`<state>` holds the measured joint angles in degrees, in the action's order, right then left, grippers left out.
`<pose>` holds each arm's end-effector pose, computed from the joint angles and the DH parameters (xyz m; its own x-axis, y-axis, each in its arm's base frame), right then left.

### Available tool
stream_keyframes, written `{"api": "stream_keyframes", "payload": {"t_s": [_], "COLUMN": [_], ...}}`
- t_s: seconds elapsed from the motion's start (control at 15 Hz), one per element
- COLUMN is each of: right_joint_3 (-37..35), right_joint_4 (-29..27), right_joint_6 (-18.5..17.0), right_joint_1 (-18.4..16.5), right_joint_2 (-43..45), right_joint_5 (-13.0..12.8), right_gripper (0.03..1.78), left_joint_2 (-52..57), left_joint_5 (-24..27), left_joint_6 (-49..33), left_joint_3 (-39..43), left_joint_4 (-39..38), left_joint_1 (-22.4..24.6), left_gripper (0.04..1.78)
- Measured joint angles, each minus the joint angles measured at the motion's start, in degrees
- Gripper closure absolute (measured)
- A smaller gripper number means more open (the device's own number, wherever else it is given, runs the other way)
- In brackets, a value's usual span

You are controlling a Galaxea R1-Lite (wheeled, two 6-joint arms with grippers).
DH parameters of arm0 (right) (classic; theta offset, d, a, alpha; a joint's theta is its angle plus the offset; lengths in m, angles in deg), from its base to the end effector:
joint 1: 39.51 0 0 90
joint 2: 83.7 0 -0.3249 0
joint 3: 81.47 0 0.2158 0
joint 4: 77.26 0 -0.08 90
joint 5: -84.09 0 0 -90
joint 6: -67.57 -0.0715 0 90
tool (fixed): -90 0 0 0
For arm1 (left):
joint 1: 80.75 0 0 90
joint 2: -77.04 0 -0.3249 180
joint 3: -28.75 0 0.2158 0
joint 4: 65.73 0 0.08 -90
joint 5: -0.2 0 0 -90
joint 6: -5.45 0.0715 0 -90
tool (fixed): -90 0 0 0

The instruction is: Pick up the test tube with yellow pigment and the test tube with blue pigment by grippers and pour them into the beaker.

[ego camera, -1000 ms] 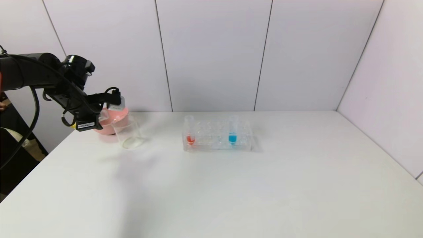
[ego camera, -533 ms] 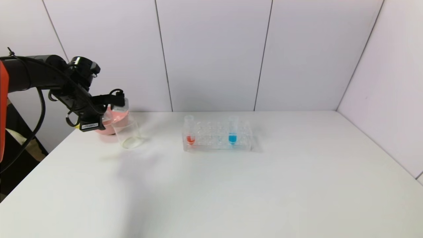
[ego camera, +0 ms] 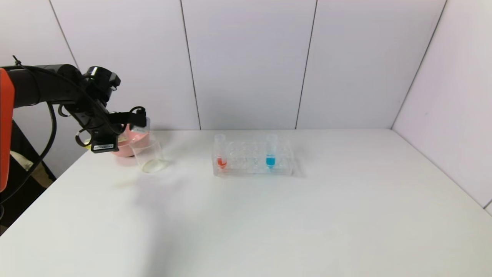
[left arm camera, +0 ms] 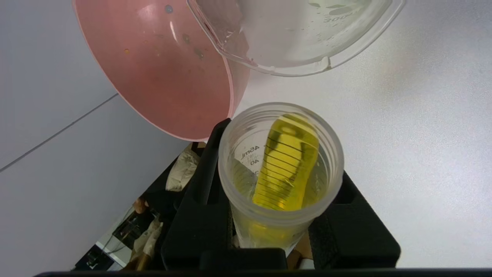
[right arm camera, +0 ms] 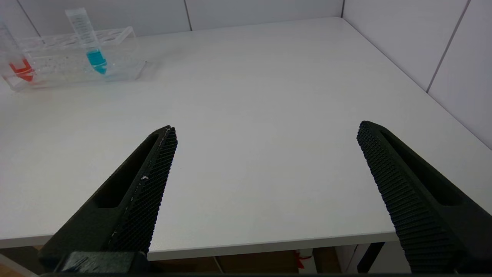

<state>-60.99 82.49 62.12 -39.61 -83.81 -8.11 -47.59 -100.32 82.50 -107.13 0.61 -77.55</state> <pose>0.0288 -0.0028 0.0761 0.9992 -0.0401 0.0021 0.0398 0.9947 0.0951 0.4808 0.0400 0.1862 0.5516 0.2137 -0.8063 0.7623 0.2633 0.5913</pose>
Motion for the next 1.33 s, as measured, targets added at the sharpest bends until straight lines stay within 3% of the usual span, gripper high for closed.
{"api": "stream_keyframes", "payload": {"t_s": [0.93, 1.33], "right_joint_3": [0.0, 0.0], "right_joint_4": [0.0, 0.0], "right_joint_6": [0.0, 0.0], "right_joint_1": [0.0, 0.0], "right_joint_2": [0.0, 0.0], "right_joint_5": [0.0, 0.0], "right_gripper": [0.1, 0.1], "left_joint_2": [-0.5, -0.8], "left_joint_5": [-6.4, -6.8], "left_joint_6": [0.6, 0.4], "left_joint_3": [0.0, -0.4], "left_joint_4": [-0.9, -2.1], "left_joint_1": [-1.6, -2.6], "left_gripper": [1.28, 1.28]}}
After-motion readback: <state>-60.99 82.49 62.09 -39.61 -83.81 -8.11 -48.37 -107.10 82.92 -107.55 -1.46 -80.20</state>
